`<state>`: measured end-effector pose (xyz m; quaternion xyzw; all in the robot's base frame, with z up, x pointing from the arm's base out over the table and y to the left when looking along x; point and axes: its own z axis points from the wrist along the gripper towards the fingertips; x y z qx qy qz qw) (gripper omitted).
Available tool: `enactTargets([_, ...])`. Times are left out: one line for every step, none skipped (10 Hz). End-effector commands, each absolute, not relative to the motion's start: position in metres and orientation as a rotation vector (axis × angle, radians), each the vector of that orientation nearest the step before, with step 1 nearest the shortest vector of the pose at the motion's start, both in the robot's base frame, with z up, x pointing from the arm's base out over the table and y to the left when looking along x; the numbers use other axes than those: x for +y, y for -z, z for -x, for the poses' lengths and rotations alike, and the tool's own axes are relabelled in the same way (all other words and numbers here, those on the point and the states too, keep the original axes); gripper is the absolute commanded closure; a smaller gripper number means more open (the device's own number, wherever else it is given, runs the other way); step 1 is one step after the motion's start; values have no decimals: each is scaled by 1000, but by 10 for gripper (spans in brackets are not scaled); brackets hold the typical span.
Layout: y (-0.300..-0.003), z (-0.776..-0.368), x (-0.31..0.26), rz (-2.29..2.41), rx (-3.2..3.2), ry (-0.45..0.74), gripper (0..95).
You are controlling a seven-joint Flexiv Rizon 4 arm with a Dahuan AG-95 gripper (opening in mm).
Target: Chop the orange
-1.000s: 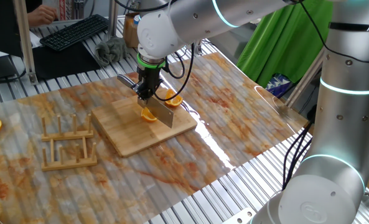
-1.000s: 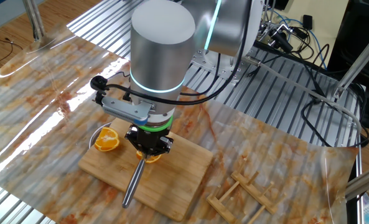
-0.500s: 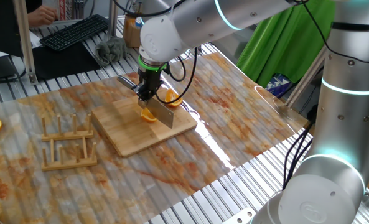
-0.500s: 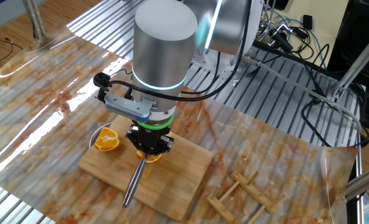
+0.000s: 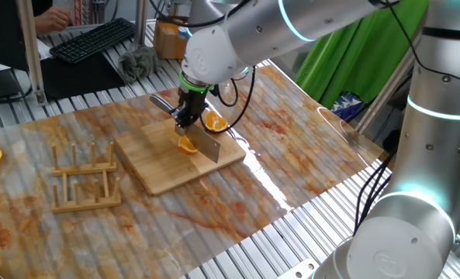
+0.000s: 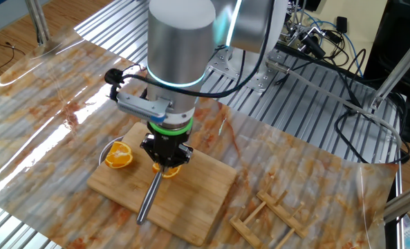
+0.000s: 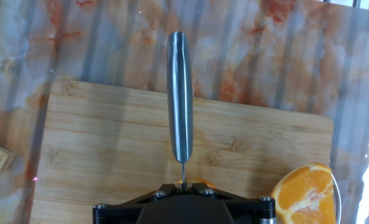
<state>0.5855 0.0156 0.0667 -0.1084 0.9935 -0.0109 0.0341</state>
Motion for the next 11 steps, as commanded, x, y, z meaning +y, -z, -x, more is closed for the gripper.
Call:
enactTargets([-45,-587,16,326,3041,34,950])
enactTargets([-45,-587,16,322,3039,29,950])
enactTargets([-45,-588,16,322,3037,31,950])
enactTargets([-44,-587,16,322,3035,31,950])
enactTargets([-44,-587,16,323,3036,31,950])
enactTargets([-44,-587,16,321,3036,33,950])
enactTargets([-45,-587,16,307,3040,14,950])
enactTargets([-45,-586,16,300,3042,0,950])
enactTargets([-45,-586,16,300,3042,11,950])
enactTargets([-47,-587,15,299,3045,-3,950])
enactTargets([-46,-586,16,295,3036,0,950])
